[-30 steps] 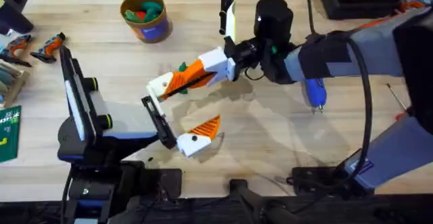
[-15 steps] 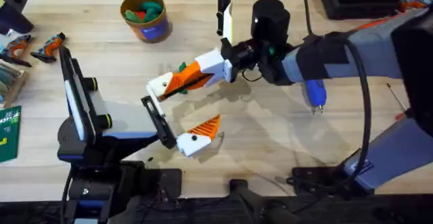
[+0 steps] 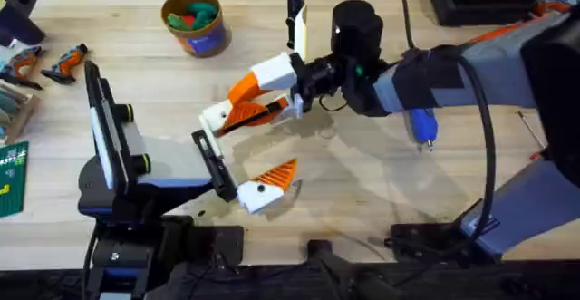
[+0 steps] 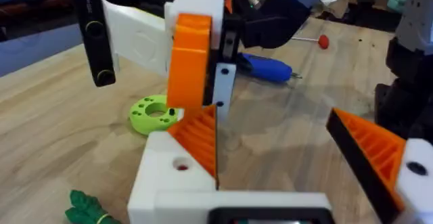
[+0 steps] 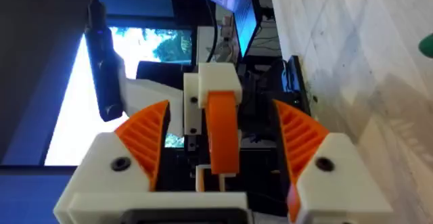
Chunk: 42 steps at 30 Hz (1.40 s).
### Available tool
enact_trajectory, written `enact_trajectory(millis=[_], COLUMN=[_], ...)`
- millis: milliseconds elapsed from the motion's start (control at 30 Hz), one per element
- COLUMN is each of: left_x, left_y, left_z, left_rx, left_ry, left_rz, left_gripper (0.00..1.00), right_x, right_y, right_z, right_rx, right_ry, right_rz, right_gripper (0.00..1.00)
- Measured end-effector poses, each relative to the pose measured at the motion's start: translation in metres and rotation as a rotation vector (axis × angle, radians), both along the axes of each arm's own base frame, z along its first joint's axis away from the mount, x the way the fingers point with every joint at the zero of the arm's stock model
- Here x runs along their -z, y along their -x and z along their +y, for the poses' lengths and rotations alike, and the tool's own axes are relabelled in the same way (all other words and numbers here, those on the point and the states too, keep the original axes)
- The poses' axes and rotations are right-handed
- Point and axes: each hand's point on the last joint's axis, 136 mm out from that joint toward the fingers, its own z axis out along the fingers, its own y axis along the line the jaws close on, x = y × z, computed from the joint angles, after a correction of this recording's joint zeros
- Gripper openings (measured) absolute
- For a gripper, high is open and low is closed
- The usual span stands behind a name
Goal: Pick up the gripper from the table and insert it into the empty holder that is missing its gripper. Then pick up a screw, insert it into the mounting hole, and use the screwdriver to tighten it. Finally, clean up the table by picking up the vegetable and placing it into the bucket.
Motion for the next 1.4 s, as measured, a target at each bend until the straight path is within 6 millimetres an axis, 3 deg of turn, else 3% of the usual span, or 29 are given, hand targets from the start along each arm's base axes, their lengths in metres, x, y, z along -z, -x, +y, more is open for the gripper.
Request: enact_trajectory(millis=[300,500,600,867,1067,1267,1400], left_x=[0.0,0.0,0.0,0.0,0.0,0.0,0.0], left_y=[0.0,0.0,0.0,0.0,0.0,0.0,0.0], left_z=[0.0,0.0,0.0,0.0,0.0,0.0,0.0], left_rx=[0.0,0.0,0.0,0.001,0.001,0.001,0.001], left_ry=[0.0,0.0,0.0,0.0,0.0,0.0,0.0], left_rz=[0.0,0.0,0.0,0.001,0.0,0.0,0.0], left_gripper=[0.985,0.985,0.985,0.985,0.985,0.985,0.985], right_x=[-0.003,-0.032,-0.035,-0.014,-0.027,-0.051,-0.05], right_y=[-0.019,-0.041,-0.048,-0.045,-0.051,-0.053,-0.057], right_z=[-0.013,-0.049,-0.072,-0.123,-0.153,-0.163,-0.159], right_rx=[0.059,0.17,0.248,0.435,0.482,0.459,0.406], right_ry=[-0.012,-0.001,0.054,0.366,0.677,0.952,1.077], right_rz=[-0.034,-0.08,-0.068,-0.084,-0.286,-0.524,-0.597], right_gripper=[0.812,0.815,0.815,0.817,0.815,0.781,0.771])
